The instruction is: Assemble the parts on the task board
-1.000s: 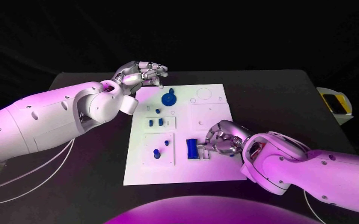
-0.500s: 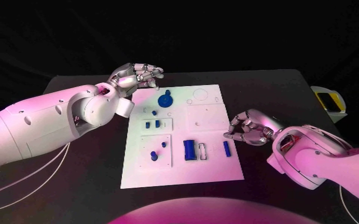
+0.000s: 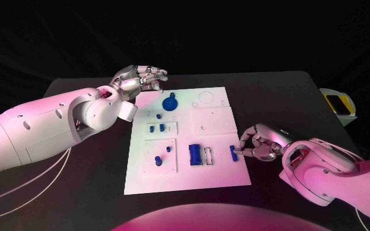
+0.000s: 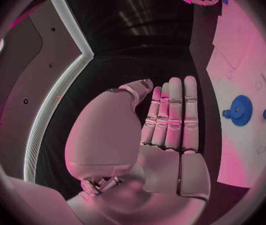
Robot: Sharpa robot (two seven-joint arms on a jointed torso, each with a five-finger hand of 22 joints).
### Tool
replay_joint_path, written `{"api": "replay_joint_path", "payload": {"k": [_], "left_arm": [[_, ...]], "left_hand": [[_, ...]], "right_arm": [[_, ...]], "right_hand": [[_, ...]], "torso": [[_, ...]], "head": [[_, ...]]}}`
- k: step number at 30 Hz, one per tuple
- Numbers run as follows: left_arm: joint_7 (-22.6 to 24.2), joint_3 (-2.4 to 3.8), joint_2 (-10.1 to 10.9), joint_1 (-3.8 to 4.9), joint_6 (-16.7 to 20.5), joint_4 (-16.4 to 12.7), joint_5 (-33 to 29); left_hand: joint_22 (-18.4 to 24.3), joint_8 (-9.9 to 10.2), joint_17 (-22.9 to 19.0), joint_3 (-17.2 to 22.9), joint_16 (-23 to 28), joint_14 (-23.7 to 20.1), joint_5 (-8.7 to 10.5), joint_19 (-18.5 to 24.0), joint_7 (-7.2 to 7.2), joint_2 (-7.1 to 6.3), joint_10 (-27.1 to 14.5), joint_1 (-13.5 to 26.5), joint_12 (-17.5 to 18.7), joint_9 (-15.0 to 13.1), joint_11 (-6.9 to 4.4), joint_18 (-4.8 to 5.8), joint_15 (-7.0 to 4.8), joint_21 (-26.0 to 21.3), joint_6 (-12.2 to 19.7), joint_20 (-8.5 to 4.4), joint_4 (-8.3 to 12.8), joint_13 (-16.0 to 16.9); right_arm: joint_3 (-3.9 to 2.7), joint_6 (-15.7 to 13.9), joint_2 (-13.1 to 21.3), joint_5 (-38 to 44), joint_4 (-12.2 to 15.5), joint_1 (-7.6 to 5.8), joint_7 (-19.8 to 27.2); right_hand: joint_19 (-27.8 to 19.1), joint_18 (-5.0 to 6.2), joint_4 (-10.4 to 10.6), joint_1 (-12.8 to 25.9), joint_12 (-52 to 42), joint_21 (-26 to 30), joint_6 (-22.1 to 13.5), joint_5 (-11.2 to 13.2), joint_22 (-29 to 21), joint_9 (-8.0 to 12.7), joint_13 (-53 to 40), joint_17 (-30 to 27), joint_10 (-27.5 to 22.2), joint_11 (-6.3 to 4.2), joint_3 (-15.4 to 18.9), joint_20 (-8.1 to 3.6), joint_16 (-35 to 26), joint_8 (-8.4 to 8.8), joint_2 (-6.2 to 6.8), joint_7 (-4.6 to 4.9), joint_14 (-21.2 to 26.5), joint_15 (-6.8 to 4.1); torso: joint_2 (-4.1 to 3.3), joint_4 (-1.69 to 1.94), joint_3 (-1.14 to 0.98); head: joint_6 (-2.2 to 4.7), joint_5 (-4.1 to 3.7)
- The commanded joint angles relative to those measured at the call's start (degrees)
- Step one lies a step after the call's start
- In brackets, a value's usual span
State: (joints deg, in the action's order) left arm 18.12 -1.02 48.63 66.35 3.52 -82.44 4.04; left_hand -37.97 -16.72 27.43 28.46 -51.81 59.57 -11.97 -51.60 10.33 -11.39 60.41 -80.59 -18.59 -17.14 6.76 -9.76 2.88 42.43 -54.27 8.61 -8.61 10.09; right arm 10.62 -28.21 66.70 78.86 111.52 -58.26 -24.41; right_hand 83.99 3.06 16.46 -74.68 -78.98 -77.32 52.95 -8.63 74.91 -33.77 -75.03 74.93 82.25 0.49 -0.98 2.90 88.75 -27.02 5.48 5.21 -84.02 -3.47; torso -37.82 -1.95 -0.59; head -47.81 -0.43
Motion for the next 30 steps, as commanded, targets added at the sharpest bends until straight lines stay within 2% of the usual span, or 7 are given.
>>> {"api": "replay_joint_path", "payload": {"k": [1, 10, 20, 24, 25, 27, 30], "left_arm": [[0.62, 0.02, -0.02, 0.03, -1.06, -0.16, -0.06], [0.47, 0.02, 0.09, 0.03, -1.42, -0.15, 0.59], [0.41, 0.02, 0.14, 0.04, -1.52, -0.21, 0.69], [0.41, 0.02, 0.18, 0.04, -1.49, -0.24, 0.70], [0.41, 0.02, 0.19, 0.04, -1.49, -0.25, 0.70], [0.41, 0.02, 0.22, 0.04, -1.46, -0.27, 0.70], [0.41, 0.02, 0.26, 0.04, -1.41, -0.28, 0.70]], "left_hand": [[0.06, 0.27, 0.07, 0.13, -0.17, -0.39, -0.11, 0.19, -0.05, 0.30, -0.38, -0.08, 0.19, -0.09, -0.07, -0.65, 0.08, -0.32, 0.49, 0.16, -0.25, 0.07], [0.06, 0.22, 0.10, 0.14, -0.22, -0.46, -0.10, 0.17, -0.09, 0.29, -0.35, -0.36, 0.14, -0.14, -0.11, -0.66, 0.05, -0.36, 0.45, 0.16, -0.10, 0.11], [0.06, 0.22, 0.10, 0.14, -0.22, -0.46, -0.10, 0.17, -0.09, 0.29, -0.35, -0.36, 0.14, -0.14, -0.11, -0.66, 0.05, -0.36, 0.45, 0.16, -0.10, 0.11], [0.06, 0.22, 0.10, 0.14, -0.22, -0.46, -0.10, 0.17, -0.09, 0.29, -0.35, -0.36, 0.14, -0.14, -0.11, -0.66, 0.05, -0.36, 0.45, 0.16, -0.10, 0.11], [0.06, 0.22, 0.10, 0.14, -0.22, -0.46, -0.10, 0.17, -0.09, 0.29, -0.35, -0.36, 0.14, -0.14, -0.11, -0.66, 0.05, -0.36, 0.45, 0.16, -0.10, 0.11], [0.06, 0.22, 0.10, 0.14, -0.22, -0.46, -0.10, 0.17, -0.09, 0.29, -0.35, -0.36, 0.14, -0.14, -0.11, -0.66, 0.05, -0.36, 0.45, 0.16, -0.10, 0.11], [0.06, 0.22, 0.10, 0.14, -0.22, -0.46, -0.10, 0.17, -0.09, 0.29, -0.35, -0.36, 0.14, -0.14, -0.11, -0.66, 0.05, -0.36, 0.45, 0.16, -0.10, 0.11]], "right_arm": [[0.03, 1.50, -0.60, 3.43, -0.15, 0.46, -2.28], [0.04, 1.55, -1.97, 4.10, -0.58, 1.12, -2.47], [0.05, 3.11, -3.64, 6.37, -1.73, 2.06, -3.42], [0.05, 3.78, -4.53, 7.76, -2.22, 2.50, -4.15], [0.06, 3.96, -4.71, 8.09, -2.32, 2.61, -4.33], [0.06, 4.16, -4.92, 8.48, -2.42, 2.74, -4.57], [0.06, 3.94, -5.10, 8.84, -2.46, 2.86, -4.85]], "right_hand": [[1.74, -0.59, 0.15, 0.64, 0.36, 0.05, 0.49, 0.48, 11.81, 0.10, -4.54, 11.09, -0.16, 0.25, 0.56, 0.30, -0.06, 0.27, 0.35, -0.19, -5.19, 0.51], [1.77, -0.61, 0.14, 1.32, 0.39, -0.05, 0.76, 1.20, 11.83, 0.18, -4.54, 11.20, -0.15, 0.21, 1.15, 0.32, -0.03, 0.37, 0.26, -0.25, -5.21, 0.50], [1.77, -0.61, -0.40, -0.13, 0.38, -0.05, 0.95, 1.05, 11.84, 0.29, -4.58, 11.17, -0.11, 0.08, 1.15, 0.27, -0.04, 0.55, 0.14, -0.38, -5.20, 0.40], [1.81, -0.63, -1.26, -3.14, 0.42, -0.16, 1.20, 0.54, 11.87, 0.55, -4.60, 11.22, -0.11, -0.06, 0.46, 0.16, -0.03, 0.94, -0.25, -0.52, -5.21, 0.27], [1.82, -0.63, -1.74, -4.60, 0.40, -0.19, 1.36, 0.82, 11.88, 0.69, -4.64, 11.25, -0.09, -0.16, -0.22, 0.10, -0.02, 1.10, -0.66, -0.62, -5.22, 0.18], [1.85, -0.64, -2.92, -7.80, 0.44, -0.27, 1.91, 2.89, 11.90, 1.05, -4.67, 11.36, -0.11, -0.40, -2.30, -0.09, 0.01, 1.46, -1.40, -0.88, -5.24, -0.04], [1.90, -0.67, -3.85, -10.43, 0.44, -0.40, 2.63, 2.19, 11.94, 1.65, -4.77, 11.47, -0.10, -0.67, -5.50, -0.31, 0.04, 2.04, -1.90, -1.12, -5.26, -0.27]], "torso": [[-0.04, 0.05, 0.02], [-0.03, 0.03, 0.06], [-0.01, 0.04, 0.06], [0.01, 0.05, 0.03], [0.01, 0.05, 0.03], [-0.01, 0.06, 0.01], [0.00, 0.02, 0.02]], "head": [[-0.06, 0.10], [0.08, 0.19], [-0.09, 0.53], [-0.13, 0.56], [-0.13, 0.56], [-0.19, 0.59], [-0.30, 0.59]]}}
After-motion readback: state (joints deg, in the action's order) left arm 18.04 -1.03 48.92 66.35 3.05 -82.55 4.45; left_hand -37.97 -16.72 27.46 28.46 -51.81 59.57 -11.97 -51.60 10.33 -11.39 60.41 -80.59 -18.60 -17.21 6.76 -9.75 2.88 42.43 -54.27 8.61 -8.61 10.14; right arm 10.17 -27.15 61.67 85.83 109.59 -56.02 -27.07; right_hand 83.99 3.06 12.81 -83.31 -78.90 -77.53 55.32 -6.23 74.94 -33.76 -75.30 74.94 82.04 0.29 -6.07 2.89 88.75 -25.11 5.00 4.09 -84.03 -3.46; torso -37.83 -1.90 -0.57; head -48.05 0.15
